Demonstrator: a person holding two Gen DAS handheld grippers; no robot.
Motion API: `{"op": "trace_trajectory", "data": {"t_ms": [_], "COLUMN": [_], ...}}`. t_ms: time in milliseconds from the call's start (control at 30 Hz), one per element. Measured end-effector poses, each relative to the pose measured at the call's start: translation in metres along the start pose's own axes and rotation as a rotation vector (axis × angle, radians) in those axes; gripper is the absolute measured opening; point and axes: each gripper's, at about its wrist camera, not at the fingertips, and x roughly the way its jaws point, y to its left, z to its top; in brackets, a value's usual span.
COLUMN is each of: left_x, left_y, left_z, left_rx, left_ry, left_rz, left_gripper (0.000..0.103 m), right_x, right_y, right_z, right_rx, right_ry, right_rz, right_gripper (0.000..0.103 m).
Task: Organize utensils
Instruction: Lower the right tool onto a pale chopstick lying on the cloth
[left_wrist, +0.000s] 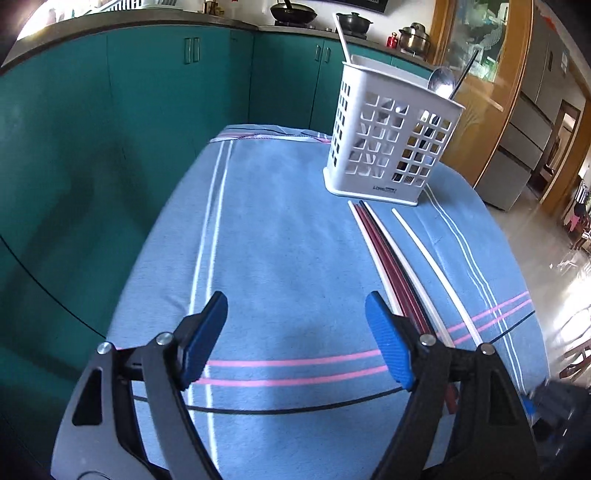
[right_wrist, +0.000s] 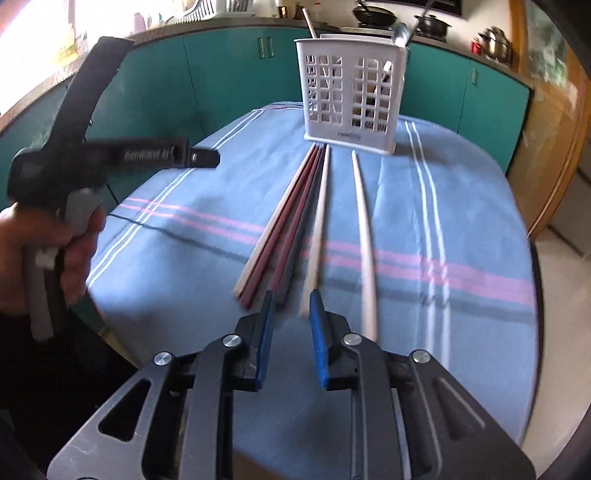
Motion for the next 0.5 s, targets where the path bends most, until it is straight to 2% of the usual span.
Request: {"op": "trace_trajectory", "data": {"t_ms": [100, 167, 300, 500], "left_x": [-0.011, -0.017, -0.024, -0.031], "left_y": [-0.003, -0.006, 0.001, 0.005], "left_z": [-0.006, -0.01, -0.014, -0.016], "left_rx": [0.02, 0.054, 0.043, 0.043], "left_ry": [-0.019, -0.023, -0.017, -0.028], "left_rz": [-0.023, -0.025, -0.04, -0.038], "left_gripper": [0.076, 0.077, 0.078, 0.079], "right_x": [0.003, 0.014, 0.02, 0.019], "right_y": [0.011, 0.015, 0.014, 0.015], "right_z": [-0.007, -0.01, -0.008, -0.009], "right_rx": [-0.001, 0.004, 0.007, 0.019], "right_ry": [-0.014, 0.017, -0.006, -0.011], "right_rz": [-0.009, -0.005, -0.047, -0.069], "right_gripper": [0.02, 0.016, 0.008, 0.008]}}
